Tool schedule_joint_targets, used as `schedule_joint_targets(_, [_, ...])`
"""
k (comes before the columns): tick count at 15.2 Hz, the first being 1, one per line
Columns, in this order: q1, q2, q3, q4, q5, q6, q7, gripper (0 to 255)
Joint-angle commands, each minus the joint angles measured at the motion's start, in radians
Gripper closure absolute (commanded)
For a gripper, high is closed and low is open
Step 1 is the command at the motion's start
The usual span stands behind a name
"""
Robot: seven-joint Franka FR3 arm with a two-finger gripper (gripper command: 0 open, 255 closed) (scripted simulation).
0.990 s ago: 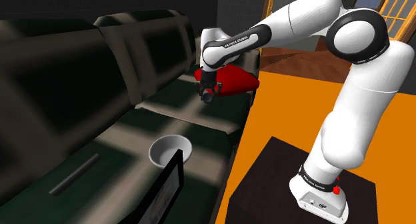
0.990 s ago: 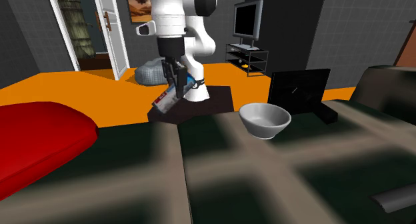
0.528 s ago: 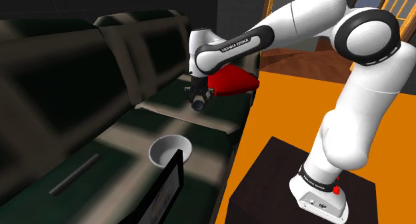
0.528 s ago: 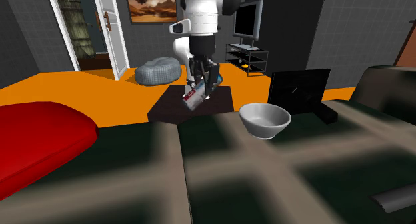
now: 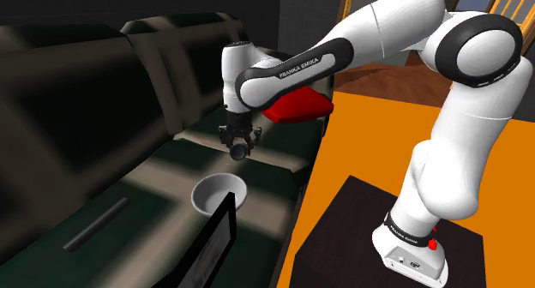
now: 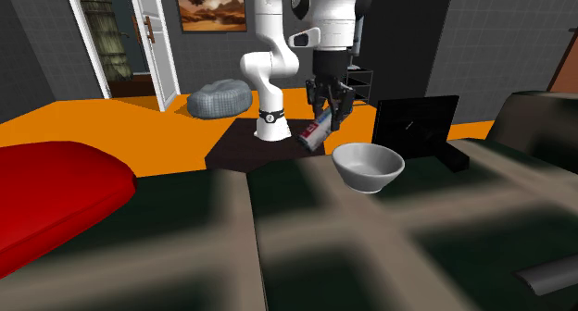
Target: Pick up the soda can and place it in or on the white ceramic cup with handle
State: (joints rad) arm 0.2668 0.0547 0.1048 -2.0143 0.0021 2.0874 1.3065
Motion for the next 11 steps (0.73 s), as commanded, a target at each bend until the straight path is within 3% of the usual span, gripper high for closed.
schedule_joint_targets(1, [0.026, 0.022, 0.022, 0.034, -0.006, -0.011, 0.052, 255])
schedule_joint_targets(8, [0.114, 0.106, 0.088, 0.144, -0.033, -0.039, 0.216, 255])
schedule_joint_targets(11, [0.115, 0.119, 0.088, 0.120, -0.036, -0.002, 0.218, 255])
